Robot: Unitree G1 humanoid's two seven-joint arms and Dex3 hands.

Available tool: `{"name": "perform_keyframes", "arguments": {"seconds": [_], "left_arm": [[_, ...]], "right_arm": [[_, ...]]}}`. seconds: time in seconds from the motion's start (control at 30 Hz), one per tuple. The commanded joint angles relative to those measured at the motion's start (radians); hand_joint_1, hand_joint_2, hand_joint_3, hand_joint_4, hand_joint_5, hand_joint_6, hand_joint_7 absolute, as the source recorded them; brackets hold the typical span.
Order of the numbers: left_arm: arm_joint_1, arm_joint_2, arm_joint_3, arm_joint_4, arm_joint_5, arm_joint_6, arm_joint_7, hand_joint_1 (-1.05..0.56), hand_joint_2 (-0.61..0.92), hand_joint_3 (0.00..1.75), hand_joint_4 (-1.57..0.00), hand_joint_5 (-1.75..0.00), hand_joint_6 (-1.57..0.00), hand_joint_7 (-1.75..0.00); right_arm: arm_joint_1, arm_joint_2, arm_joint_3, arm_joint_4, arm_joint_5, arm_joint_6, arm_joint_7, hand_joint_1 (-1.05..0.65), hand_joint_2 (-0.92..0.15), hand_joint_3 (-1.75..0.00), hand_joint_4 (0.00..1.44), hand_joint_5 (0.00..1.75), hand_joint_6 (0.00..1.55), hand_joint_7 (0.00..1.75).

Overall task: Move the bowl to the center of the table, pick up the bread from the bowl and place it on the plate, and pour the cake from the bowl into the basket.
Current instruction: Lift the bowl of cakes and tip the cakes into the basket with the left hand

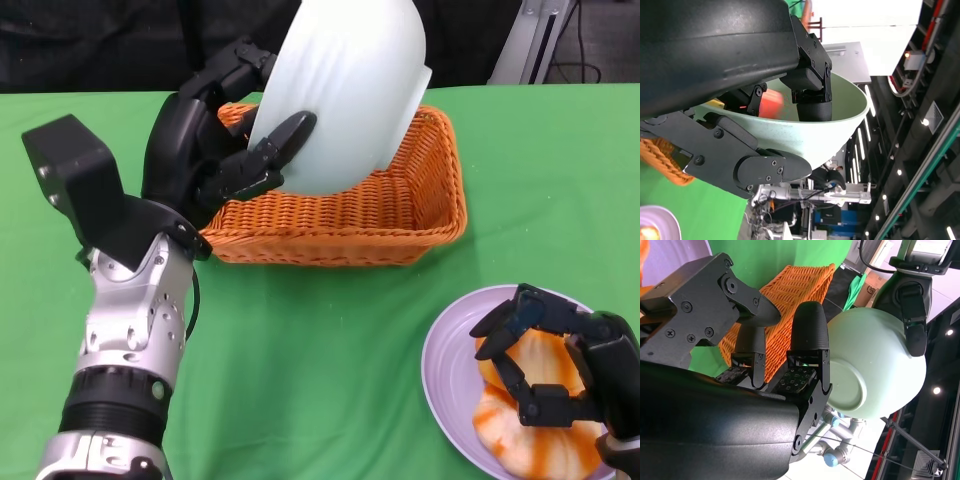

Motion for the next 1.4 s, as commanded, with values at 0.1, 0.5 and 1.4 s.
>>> {"name": "perform_keyframes", "arguments": {"seconds": [0.1, 0.5, 1.4], "left_arm": [[0.004, -0.002, 0.028, -0.053, -0.040, 0.077, -0.006, -0.15, 0.80, 0.67, -0.75, -1.65, -0.73, -1.45], [0.003, -0.022, 0.072, -0.094, -0.113, 0.246, -0.001, -0.11, 0.81, 0.69, -0.76, -1.64, -0.70, -1.49], [-0.034, -0.037, 0.202, -0.070, -0.288, 0.549, -0.003, -0.08, 0.74, 0.89, -0.68, -1.74, -0.64, -1.65]], "right_arm": [[-0.015, -0.017, -0.003, 0.013, 0.005, -0.018, -0.012, 0.02, -0.37, -1.17, 0.97, 1.09, 0.83, 1.22], [-0.019, -0.018, -0.010, 0.022, -0.018, -0.026, -0.042, -0.02, -0.36, -1.16, 0.97, 1.09, 0.83, 1.23], [-0.023, -0.028, -0.008, 0.026, -0.068, -0.024, -0.087, -0.01, -0.30, -1.26, 0.97, 1.08, 0.86, 1.19]]}}
